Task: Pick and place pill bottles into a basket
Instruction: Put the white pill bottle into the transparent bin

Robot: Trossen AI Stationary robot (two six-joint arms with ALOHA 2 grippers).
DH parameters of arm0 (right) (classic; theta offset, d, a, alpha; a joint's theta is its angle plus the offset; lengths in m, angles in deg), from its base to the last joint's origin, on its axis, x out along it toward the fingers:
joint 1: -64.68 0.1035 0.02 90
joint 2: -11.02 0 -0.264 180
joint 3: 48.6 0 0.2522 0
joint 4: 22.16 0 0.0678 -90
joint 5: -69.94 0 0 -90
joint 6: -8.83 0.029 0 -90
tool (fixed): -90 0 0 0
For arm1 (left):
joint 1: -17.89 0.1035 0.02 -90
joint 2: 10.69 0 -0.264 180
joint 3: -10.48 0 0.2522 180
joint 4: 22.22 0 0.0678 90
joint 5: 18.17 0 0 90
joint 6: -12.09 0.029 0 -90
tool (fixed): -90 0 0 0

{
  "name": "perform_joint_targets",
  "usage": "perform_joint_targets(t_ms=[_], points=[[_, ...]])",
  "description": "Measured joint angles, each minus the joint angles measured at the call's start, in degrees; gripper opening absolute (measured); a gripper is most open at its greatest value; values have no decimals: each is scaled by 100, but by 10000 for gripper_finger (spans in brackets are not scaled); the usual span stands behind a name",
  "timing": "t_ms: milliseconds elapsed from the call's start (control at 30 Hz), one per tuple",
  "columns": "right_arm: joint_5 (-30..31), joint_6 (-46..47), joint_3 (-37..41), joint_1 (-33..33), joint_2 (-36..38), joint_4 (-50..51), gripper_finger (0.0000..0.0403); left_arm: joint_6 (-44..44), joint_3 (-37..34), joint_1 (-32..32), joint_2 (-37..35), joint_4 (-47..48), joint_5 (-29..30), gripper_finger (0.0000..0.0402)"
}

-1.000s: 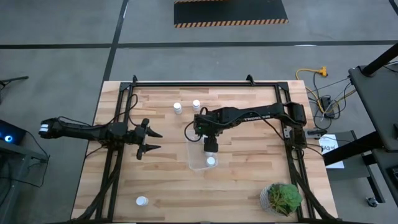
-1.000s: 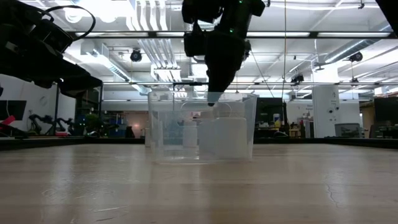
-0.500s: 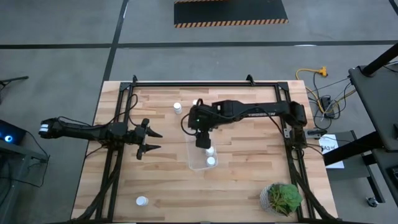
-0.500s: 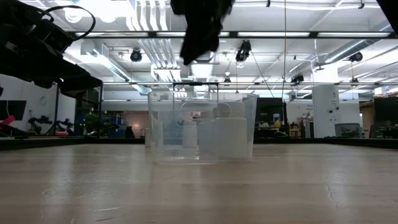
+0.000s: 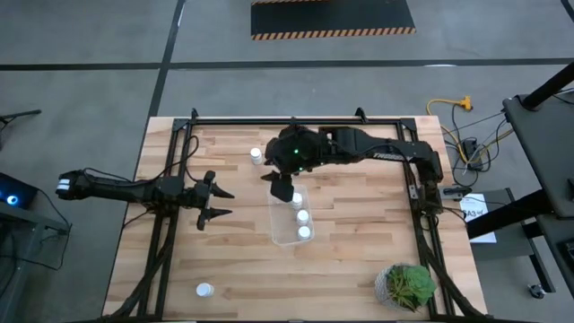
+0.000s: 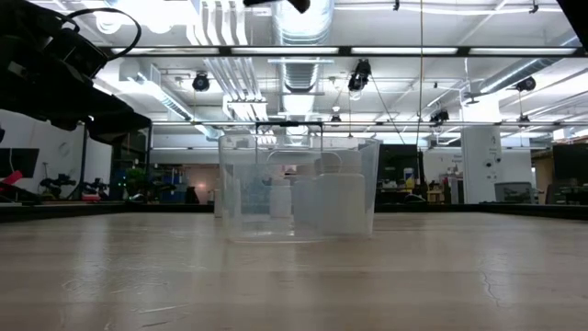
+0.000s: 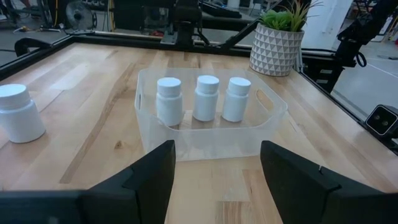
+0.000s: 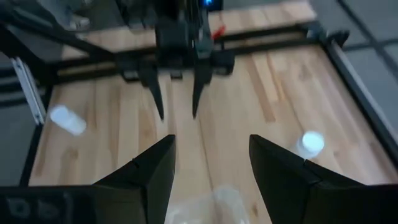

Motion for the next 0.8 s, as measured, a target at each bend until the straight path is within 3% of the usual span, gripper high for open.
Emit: perform_joint_targets(t_ms=[333,800], points=[[-2,-269,-873,0,0,-21,194,-2,0,2,0,0,0,219],[-9,51,-870,0,380,930,194,-2,1,2,0,0,1,219]])
